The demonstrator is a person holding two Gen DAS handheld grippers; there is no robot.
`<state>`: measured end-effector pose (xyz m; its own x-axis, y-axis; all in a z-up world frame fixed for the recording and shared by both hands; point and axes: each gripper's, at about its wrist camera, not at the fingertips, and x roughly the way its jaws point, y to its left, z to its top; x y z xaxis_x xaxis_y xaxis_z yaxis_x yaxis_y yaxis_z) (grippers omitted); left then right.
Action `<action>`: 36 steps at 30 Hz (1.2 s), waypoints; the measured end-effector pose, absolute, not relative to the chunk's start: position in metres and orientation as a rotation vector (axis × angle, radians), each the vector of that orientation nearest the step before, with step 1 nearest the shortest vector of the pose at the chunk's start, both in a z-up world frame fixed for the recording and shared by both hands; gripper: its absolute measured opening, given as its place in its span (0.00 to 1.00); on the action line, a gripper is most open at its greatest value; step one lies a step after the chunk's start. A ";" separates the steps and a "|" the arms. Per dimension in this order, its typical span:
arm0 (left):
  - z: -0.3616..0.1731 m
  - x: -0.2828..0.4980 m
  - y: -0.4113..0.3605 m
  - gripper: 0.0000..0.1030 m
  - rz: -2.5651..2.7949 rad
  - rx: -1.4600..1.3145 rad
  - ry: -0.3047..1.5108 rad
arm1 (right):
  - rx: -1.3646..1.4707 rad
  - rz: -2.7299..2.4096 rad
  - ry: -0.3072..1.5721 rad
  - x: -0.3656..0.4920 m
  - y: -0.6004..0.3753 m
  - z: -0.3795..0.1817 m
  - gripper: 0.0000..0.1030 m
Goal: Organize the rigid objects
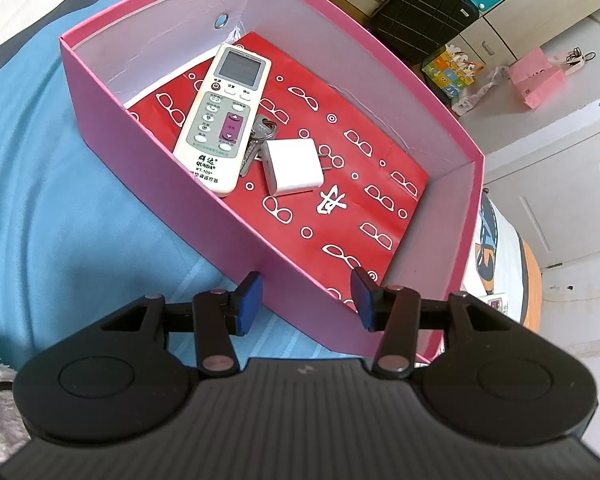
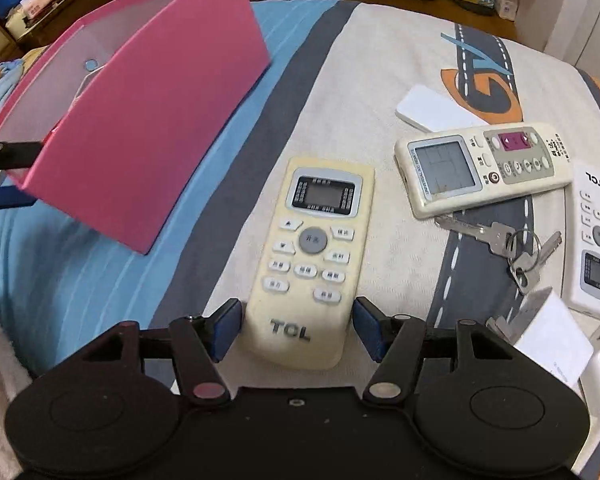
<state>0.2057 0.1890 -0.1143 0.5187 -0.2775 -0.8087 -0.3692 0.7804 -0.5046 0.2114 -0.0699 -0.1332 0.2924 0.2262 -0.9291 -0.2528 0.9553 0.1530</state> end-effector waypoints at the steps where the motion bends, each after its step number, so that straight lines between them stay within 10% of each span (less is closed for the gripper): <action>1: -0.114 0.206 0.189 0.46 0.061 -0.707 1.048 | -0.023 0.311 1.213 0.214 -0.070 -0.135 0.66; 36: -0.112 0.206 0.188 0.48 0.065 -0.668 1.044 | -0.029 0.286 1.085 0.195 -0.068 -0.120 0.63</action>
